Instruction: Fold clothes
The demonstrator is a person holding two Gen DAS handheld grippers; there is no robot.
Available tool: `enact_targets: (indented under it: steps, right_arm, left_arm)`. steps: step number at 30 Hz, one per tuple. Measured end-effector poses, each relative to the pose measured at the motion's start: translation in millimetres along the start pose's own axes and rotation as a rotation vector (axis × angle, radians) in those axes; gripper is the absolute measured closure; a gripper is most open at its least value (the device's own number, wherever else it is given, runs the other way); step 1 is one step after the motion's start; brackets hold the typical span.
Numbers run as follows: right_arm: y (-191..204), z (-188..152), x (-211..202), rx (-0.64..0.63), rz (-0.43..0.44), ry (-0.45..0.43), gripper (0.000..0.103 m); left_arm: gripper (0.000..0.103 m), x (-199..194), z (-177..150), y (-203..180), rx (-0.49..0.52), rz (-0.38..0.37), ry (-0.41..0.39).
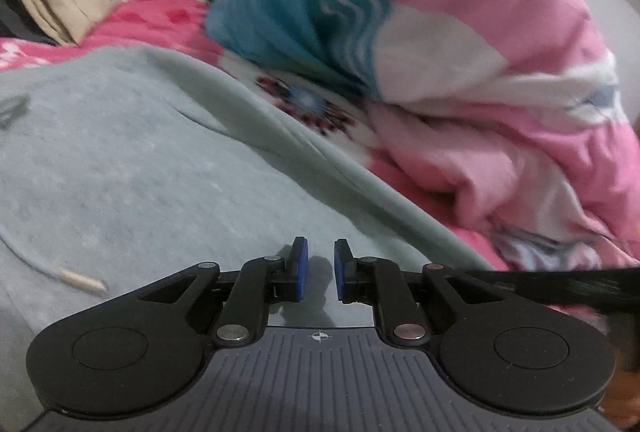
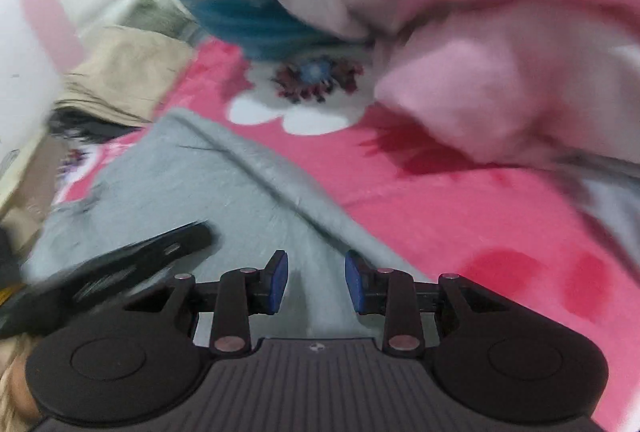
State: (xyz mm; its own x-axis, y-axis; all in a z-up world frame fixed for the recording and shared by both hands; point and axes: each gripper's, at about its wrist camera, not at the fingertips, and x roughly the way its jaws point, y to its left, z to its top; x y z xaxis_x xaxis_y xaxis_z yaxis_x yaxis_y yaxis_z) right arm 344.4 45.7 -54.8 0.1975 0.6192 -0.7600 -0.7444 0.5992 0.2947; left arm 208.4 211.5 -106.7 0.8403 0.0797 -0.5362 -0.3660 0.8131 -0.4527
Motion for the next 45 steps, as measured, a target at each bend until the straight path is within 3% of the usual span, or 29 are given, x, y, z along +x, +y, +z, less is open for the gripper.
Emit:
enact_targets:
  steps: [2, 5, 8, 11, 15, 18, 20, 24, 29, 32, 36, 40, 43, 45]
  right_arm:
    - [-13.5, 20.1, 32.1, 0.107, -0.006, 0.009, 0.071]
    - [-37.8, 38.7, 42.1, 0.342, 0.082, -0.042, 0.070]
    - [-43.0, 47.7, 43.3, 0.417, 0.076, -0.061, 0.071]
    - [-42.3, 49.2, 41.0, 0.455, -0.004, -0.079, 0.069]
    - [-48.1, 28.6, -1.7, 0.495, -0.020, -0.144, 0.069]
    - [-57.4, 1.9, -68.6, 0.471, -0.068, -0.196, 0.068]
    - [-73.8, -20.8, -120.5, 0.463, -0.138, -0.233, 0.062]
    - [-123.4, -76.8, -205.4, 0.508, -0.322, -0.258, 0.036]
    - [-175.0, -175.0, -273.7, 0.616, -0.590, -0.213, 0.035]
    - [-206.5, -225.6, -299.8, 0.709, -0.700, -0.217, 0.034]
    - [-249.3, -271.8, -313.2, 0.849, -0.737, -0.281, 0.034]
    - [-286.7, -297.4, -319.6, 0.934, -0.744, -0.338, 0.034]
    - [-304.9, -302.8, -313.2, 0.939, -0.721, -0.360, 0.031]
    - [-306.9, -300.0, -307.3, 0.870, -0.712, -0.342, 0.027]
  left_arm:
    - [0.090, 0.6, 4.9, 5.7, -0.018, 0.026, -0.017]
    - [0.090, 1.6, 12.1, 14.3, -0.044, 0.066, -0.043]
    - [0.090, 0.9, 16.8, 18.0, -0.058, 0.085, -0.068]
    - [0.089, 0.2, 17.0, 22.8, -0.067, 0.103, -0.075]
    - [0.089, -0.8, 18.2, 23.8, -0.073, 0.083, -0.066]
    - [0.083, -3.0, 16.1, 8.7, 0.001, 0.018, -0.061]
    - [0.075, -3.0, 10.6, -5.1, 0.074, -0.029, -0.043]
    - [0.072, 4.0, -3.1, -26.8, 0.189, -0.103, 0.030]
    - [0.072, 12.3, -7.7, -28.2, 0.208, -0.110, 0.071]
    - [0.072, 18.9, -9.5, -23.3, 0.182, -0.110, 0.087]
    - [0.072, 24.5, -8.9, -18.8, 0.163, -0.112, 0.088]
    - [0.072, 26.6, -10.0, -16.5, 0.157, -0.119, 0.083]
    - [0.072, 28.2, -11.5, -17.5, 0.172, -0.116, 0.076]
    - [0.072, 29.2, -11.0, -17.0, 0.170, -0.117, 0.075]
